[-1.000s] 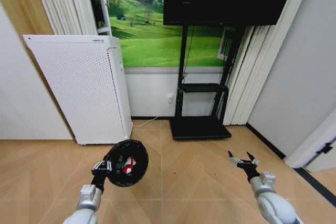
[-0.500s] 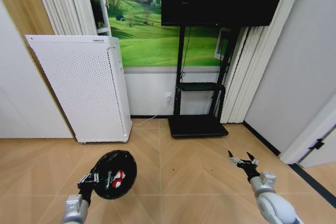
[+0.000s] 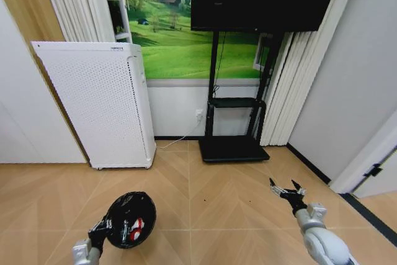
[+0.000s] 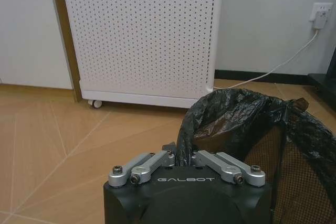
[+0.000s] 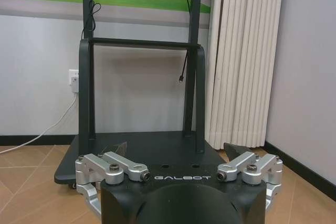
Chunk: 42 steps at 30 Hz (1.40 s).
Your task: Pick up the trash bin and place the garbage on the floor into it.
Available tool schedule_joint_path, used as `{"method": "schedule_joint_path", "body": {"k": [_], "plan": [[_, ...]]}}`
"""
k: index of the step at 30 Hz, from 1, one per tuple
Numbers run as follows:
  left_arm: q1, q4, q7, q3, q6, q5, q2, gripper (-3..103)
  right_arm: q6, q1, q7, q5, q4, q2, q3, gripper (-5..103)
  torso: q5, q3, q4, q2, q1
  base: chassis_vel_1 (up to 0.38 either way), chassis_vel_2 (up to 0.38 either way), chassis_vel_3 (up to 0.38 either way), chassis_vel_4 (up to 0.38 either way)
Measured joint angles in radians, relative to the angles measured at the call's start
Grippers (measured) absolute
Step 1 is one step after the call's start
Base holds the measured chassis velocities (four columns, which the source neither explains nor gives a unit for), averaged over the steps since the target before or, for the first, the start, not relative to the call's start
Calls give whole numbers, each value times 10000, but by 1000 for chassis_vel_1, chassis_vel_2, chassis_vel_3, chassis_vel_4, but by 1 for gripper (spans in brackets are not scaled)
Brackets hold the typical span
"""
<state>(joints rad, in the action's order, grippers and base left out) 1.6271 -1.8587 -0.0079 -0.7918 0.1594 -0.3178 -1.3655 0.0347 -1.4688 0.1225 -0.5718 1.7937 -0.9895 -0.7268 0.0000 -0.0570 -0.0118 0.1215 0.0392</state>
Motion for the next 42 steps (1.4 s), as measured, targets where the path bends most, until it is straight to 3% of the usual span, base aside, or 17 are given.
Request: {"method": "schedule_joint_path", "body": {"k": [17,33,36,38,42], "plan": [[-346,1161,70,-294,-366,-126,21,3,0,0,0,0,0,0,0,100,-2,0,0,0,-1,0,0,0,0],[-599,814,493,-532,-505,-76,137,67,0,0,0,0,0,0,0,100,0,0,1,0,-1,0,0,0,0],[-636,702,494,-532,-506,-13,126,72,0,0,0,0,0,0,0,100,0,0,0,0,-1,0,0,0,0],[-664,457,494,-540,-606,202,105,83,0,-1,0,0,0,0,0,100,-1,0,0,-1,-1,0,0,0,0],[-685,43,463,-602,-816,213,129,93,0,0,0,0,0,0,0,100,-1,0,2,0,-1,0,0,0,0]]}}
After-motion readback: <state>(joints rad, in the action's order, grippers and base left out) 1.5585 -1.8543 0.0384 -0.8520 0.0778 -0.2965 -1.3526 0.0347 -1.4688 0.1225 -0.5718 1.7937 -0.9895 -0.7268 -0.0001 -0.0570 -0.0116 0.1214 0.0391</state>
